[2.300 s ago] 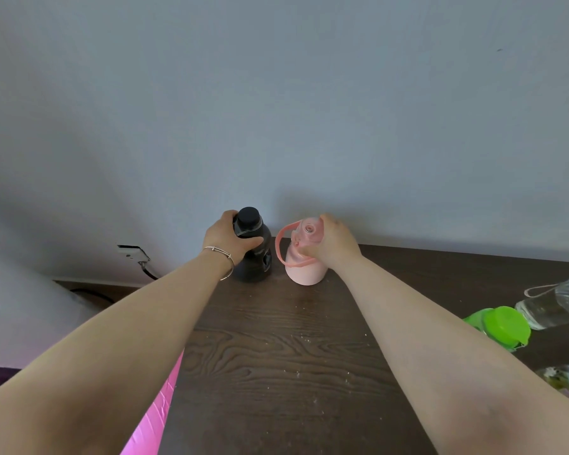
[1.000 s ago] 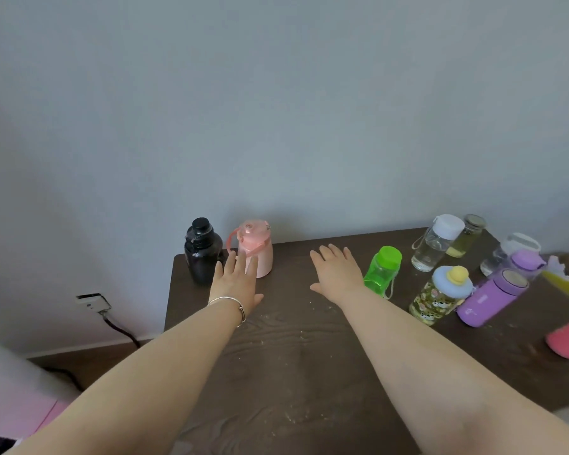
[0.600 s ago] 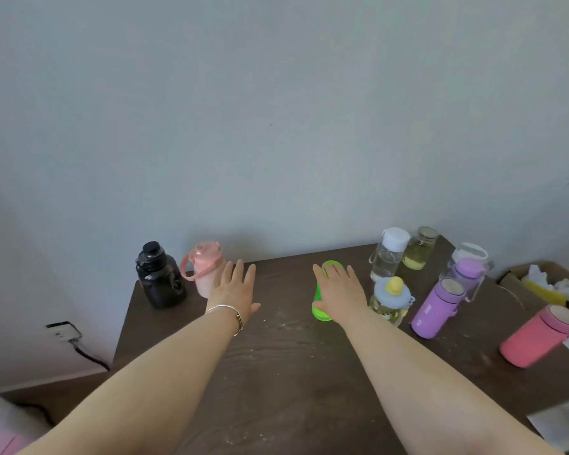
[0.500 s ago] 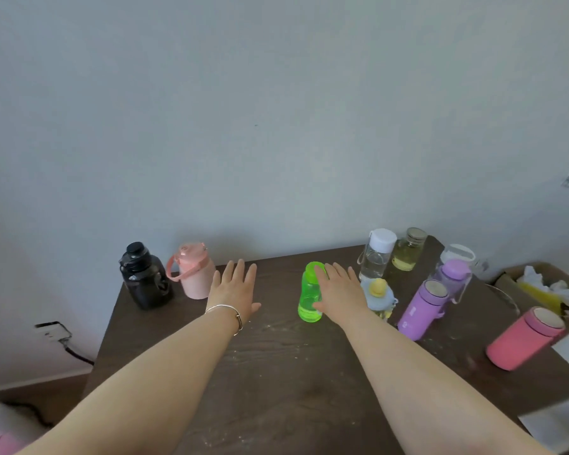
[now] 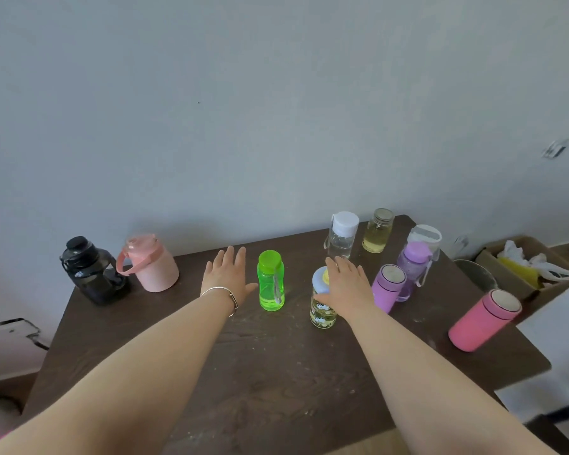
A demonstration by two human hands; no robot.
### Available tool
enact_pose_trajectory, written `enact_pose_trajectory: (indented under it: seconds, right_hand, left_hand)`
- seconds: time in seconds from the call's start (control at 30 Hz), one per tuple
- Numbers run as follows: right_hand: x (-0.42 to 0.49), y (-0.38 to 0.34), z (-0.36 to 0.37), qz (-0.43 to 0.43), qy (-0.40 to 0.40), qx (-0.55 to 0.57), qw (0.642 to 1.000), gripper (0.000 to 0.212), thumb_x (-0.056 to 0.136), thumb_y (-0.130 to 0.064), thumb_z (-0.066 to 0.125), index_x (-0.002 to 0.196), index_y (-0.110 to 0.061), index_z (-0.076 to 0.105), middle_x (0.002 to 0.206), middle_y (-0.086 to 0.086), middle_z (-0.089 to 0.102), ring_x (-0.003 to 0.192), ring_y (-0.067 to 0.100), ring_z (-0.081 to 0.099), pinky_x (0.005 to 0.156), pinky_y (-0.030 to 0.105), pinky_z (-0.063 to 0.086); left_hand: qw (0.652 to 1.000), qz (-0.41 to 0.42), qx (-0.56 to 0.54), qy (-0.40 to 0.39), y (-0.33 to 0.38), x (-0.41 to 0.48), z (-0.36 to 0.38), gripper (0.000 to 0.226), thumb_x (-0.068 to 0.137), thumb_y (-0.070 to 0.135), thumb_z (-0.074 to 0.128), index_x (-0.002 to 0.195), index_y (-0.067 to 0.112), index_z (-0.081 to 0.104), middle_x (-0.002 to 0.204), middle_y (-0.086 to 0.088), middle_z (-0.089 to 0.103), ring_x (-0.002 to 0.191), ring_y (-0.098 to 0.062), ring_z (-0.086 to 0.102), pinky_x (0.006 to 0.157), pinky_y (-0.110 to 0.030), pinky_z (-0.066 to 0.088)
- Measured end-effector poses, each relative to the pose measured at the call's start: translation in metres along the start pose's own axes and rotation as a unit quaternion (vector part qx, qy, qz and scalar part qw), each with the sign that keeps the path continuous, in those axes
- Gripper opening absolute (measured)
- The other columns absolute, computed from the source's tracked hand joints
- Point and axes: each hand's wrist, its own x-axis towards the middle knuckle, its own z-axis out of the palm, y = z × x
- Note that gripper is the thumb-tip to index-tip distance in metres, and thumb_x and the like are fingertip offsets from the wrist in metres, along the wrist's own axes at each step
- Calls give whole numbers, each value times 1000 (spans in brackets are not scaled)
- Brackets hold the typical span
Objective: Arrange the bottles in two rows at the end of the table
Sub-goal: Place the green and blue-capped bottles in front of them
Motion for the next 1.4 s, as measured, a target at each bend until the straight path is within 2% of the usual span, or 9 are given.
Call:
enact_pose_trajectory:
  seconds: [0.1,0.23,0.37,0.5,0.63,0.7,0.83,0.93,1.4]
  right_hand:
    - [1,6,6,37,-4,66,997,98,81,-54,73,155,-16,21,155,7,36,142,28,35,115,45,28]
    - [1,10,15,105,-29,192,975,94,78,-51,77,152,-23,25,146,6,44,130,28,45,96,40,43]
    - [0,13,21,135,-37,259,956,90,78,-51,77,149,-32,25,130,4,49,119,25,52,83,34,40]
    - [-1,12,25,144,-19,298,943,90,75,-48,81,146,-32,29,127,1,50,113,20,52,84,33,41]
    - [-1,12,30,161,-1,358,920,90,69,-44,85,142,-34,34,127,-5,51,111,14,51,87,31,42]
    - [-1,12,31,168,12,387,906,89,68,-41,87,140,-34,36,125,-8,52,112,13,52,87,29,42]
    - [-3,10,29,199,33,419,886,83,68,-33,89,136,-29,41,114,-13,54,102,10,54,84,28,45]
    - [-4,9,29,205,34,408,889,84,67,-37,90,136,-28,42,114,-12,55,102,11,55,86,30,49]
    - [-5,7,29,197,57,395,895,82,66,-40,89,134,-27,45,113,-13,55,101,10,54,86,32,49]
  left_hand:
    - [999,7,-36,-14,8,15,7,93,87,56,59,155,19,7,162,-8,11,149,-28,13,119,-45,21]
    - [991,4,-122,-55,16,32,22,97,83,54,66,154,19,11,161,-8,18,144,-29,25,112,-46,34]
    - [972,-12,-222,-79,23,44,38,100,77,48,74,153,18,16,155,-9,31,137,-31,38,107,-47,39]
    - [954,-35,-291,-59,28,52,49,95,75,41,78,150,16,25,146,-12,41,128,-32,47,102,-42,42]
    - [934,-54,-349,-43,32,55,56,81,71,37,81,136,14,39,130,-11,54,113,-32,55,91,-37,46]
    - [923,-67,-376,-38,33,56,58,78,71,36,82,133,16,41,126,-10,57,110,-31,57,89,-37,46]
    - [904,-80,-418,-35,35,58,61,74,71,36,82,131,20,42,122,-7,59,101,-26,57,86,-34,46]
    - [899,-79,-430,-30,33,57,62,72,71,38,82,129,22,43,117,-4,60,95,-22,56,82,-32,44]
    - [887,-84,-454,-2,29,40,62,65,72,39,82,124,24,46,112,1,61,96,-21,58,80,-31,43]
